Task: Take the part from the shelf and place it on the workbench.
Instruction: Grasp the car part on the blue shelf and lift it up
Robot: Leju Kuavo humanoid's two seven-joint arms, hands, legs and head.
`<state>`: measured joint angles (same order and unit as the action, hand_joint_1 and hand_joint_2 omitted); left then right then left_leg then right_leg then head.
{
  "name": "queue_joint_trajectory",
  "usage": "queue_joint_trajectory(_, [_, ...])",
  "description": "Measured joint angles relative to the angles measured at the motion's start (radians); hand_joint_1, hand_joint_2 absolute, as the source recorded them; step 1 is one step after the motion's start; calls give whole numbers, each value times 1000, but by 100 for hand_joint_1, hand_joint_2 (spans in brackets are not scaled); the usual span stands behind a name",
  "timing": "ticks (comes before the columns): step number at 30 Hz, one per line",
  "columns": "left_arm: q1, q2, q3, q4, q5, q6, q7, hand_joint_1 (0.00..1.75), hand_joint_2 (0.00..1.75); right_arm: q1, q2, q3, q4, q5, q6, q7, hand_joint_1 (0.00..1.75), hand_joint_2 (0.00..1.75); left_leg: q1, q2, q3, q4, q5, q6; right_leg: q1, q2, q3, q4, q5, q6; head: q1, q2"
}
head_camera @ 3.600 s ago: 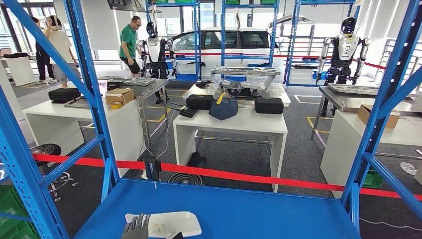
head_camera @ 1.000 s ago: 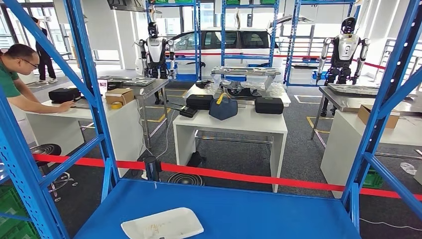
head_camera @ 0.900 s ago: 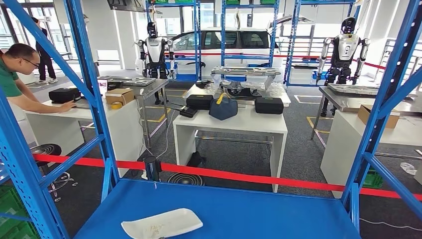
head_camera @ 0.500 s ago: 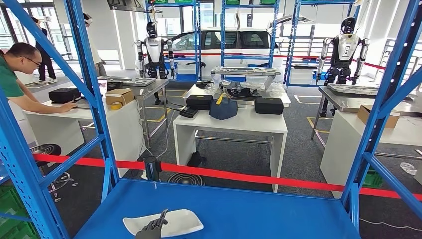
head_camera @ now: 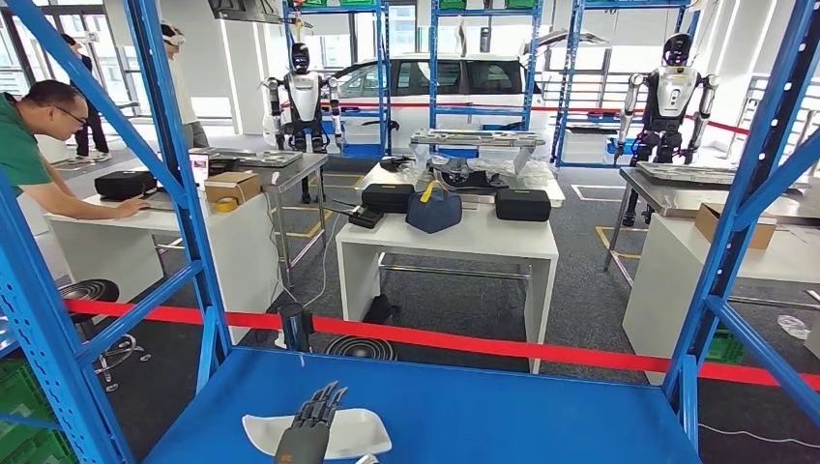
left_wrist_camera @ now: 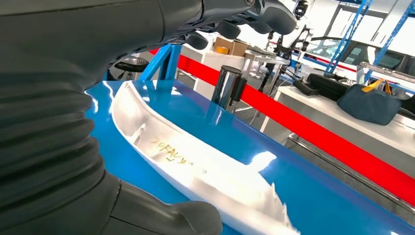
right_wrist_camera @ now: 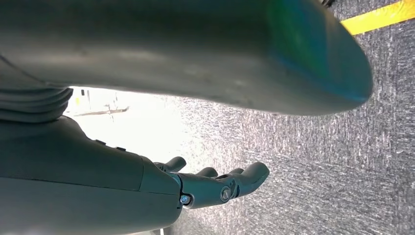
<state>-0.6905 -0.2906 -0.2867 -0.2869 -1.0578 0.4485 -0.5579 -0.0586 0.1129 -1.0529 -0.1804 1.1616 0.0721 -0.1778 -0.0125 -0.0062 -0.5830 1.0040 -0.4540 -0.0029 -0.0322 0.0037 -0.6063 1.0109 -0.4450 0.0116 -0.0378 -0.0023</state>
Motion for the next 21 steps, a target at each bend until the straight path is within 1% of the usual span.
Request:
queue_joint_trajectory(15, [-5, -8, 0, 0, -14, -3, -4, 0, 175, 0, 0, 0, 0, -2, 0, 0, 0, 0, 0, 0, 0, 0, 0, 0, 0, 0, 0, 0, 0, 0, 0, 0])
queue_joint_trajectory(21, [-6, -35, -10, 3, -88, -47, 57, 0, 175, 0, 0, 0, 0, -8, 0, 0, 0, 0, 0, 0, 0, 0, 0, 0, 0, 0, 0, 0, 0, 0, 0, 0])
